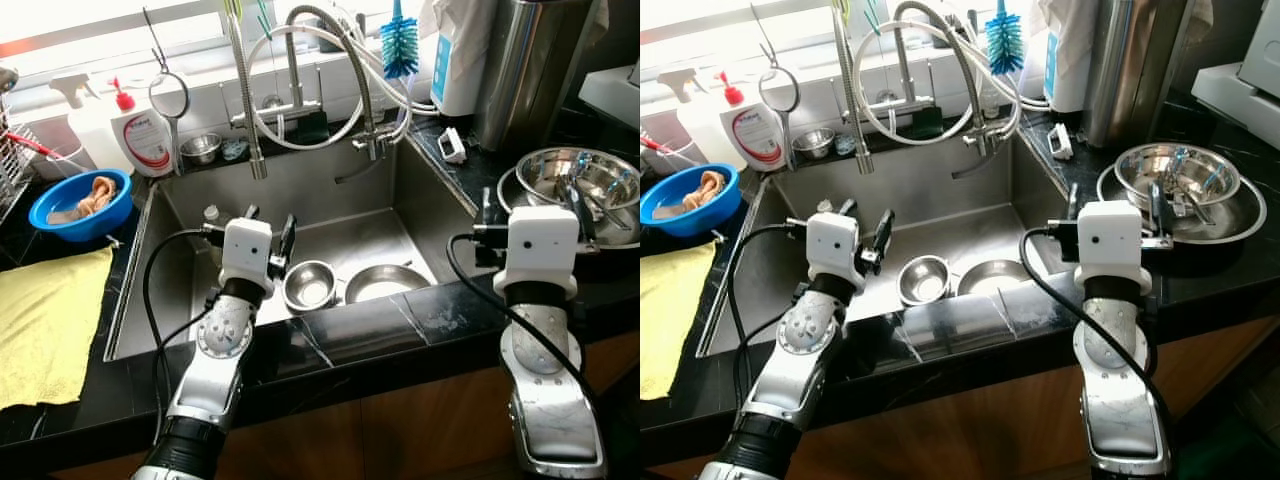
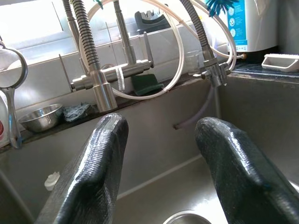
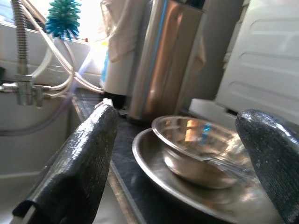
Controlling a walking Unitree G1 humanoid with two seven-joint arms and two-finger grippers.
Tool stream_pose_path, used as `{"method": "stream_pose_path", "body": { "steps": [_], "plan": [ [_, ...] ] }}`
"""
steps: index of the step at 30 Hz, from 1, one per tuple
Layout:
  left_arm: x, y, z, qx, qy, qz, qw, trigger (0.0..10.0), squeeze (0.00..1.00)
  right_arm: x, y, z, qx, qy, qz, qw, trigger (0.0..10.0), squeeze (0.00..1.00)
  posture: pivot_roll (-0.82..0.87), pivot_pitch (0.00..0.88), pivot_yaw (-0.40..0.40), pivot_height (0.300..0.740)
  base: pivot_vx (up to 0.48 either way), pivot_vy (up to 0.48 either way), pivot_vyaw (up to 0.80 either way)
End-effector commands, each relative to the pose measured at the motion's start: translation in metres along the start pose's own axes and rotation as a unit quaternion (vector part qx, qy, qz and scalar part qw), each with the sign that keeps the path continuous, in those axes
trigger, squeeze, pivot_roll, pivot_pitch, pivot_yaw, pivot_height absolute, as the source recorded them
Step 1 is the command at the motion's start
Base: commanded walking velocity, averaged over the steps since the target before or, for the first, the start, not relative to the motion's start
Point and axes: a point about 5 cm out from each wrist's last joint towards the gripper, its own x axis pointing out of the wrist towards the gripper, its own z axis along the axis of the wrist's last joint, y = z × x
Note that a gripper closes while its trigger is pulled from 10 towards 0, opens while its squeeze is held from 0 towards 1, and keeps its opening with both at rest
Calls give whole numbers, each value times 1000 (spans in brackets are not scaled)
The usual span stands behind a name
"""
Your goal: Kitchen organization
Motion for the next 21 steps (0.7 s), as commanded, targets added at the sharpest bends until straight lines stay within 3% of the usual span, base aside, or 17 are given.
{"method": "stream_pose_path", "body": {
  "steps": [1,9,13,21],
  "plan": [
    [-1,3,0,4,-2,3,1000,10000,0,-2,0,10,-2,-10,-3,1000,10000,0,-245,0,127,740,0,0,0],
    [-1,1,0,1,0,3,1000,10000,0,-1,-11,5,-51,14,-19,998,10000,0,-248,0,124,740,0,0,0],
    [-1,1,-2,2,4,3,1000,10000,0,-1,-14,-16,-81,79,-1,994,10000,0,-244,0,122,740,0,0,0],
    [-1,2,-2,2,6,5,1000,10000,0,2,-17,-15,-87,80,-4,993,10000,0,-247,0,125,740,0,0,0]
  ]
}}
